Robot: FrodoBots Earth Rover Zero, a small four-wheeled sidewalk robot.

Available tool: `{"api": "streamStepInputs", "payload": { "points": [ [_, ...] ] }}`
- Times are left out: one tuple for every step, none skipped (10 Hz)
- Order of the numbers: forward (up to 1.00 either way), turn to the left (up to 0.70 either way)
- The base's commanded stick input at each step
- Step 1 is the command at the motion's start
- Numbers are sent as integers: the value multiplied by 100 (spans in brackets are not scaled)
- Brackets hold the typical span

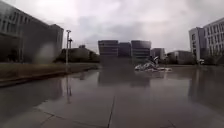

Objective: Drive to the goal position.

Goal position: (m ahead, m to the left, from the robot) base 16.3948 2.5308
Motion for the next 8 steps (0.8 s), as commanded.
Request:
{"api": "streamStepInputs", "payload": {
  "points": [
    [70, -24],
    [70, -1],
    [70, 0],
    [70, 0],
    [70, 0],
    [70, 0],
    [70, 0],
    [70, 0]
  ]
}}
